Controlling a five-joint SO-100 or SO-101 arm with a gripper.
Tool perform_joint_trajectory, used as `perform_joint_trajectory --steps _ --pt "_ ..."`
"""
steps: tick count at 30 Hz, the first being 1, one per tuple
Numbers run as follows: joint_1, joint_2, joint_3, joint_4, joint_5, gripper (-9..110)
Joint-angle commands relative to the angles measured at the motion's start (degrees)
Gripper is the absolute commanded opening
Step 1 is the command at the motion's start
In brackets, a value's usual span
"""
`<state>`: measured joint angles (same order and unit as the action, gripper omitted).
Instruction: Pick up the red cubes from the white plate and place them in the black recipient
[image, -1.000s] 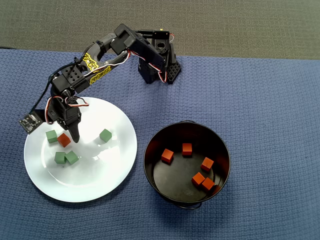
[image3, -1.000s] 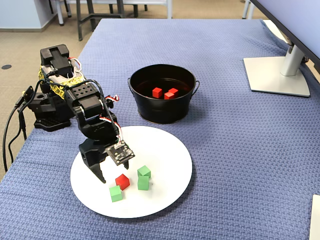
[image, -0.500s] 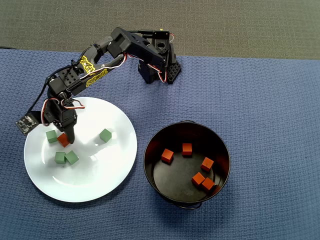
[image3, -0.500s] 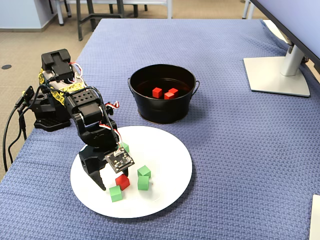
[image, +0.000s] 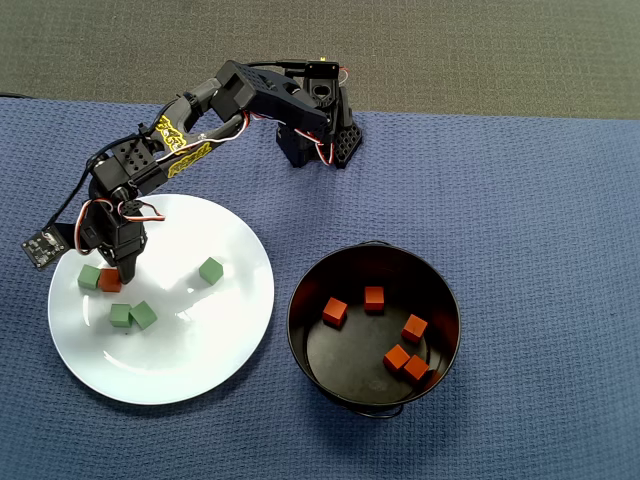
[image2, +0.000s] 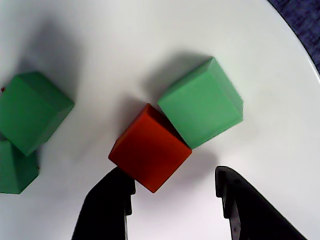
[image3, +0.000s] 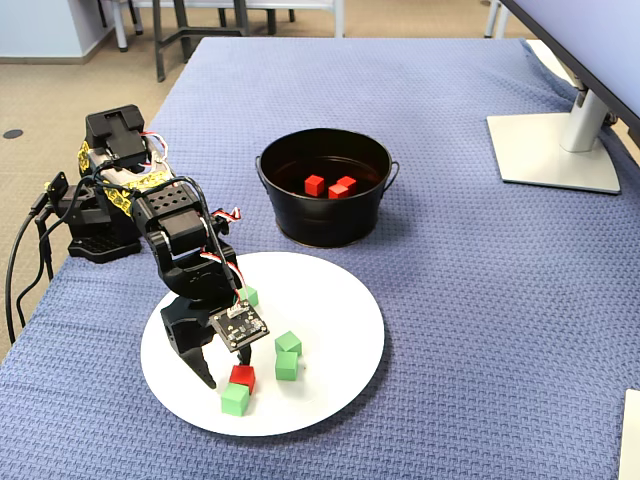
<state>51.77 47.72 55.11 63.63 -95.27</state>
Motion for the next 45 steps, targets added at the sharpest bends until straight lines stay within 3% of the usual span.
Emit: perform_joint_trajectory --steps 1,10,22,31,35,45 --pt "0.1 1.3 -3.9 -0.7 0.8 7" --pt "0.1 0.8 -4.0 -3.3 2.1 17" --pt "-0.3 -1.3 -7.5 -4.9 5.2 20" --pt "-0.4 -1.7 -8.0 -4.5 6.3 19" --pt "-0.5 -1.7 -8.0 -4.6 7.2 9" --pt "-0.6 -1.6 -7.9 -4.4 8.0 6"
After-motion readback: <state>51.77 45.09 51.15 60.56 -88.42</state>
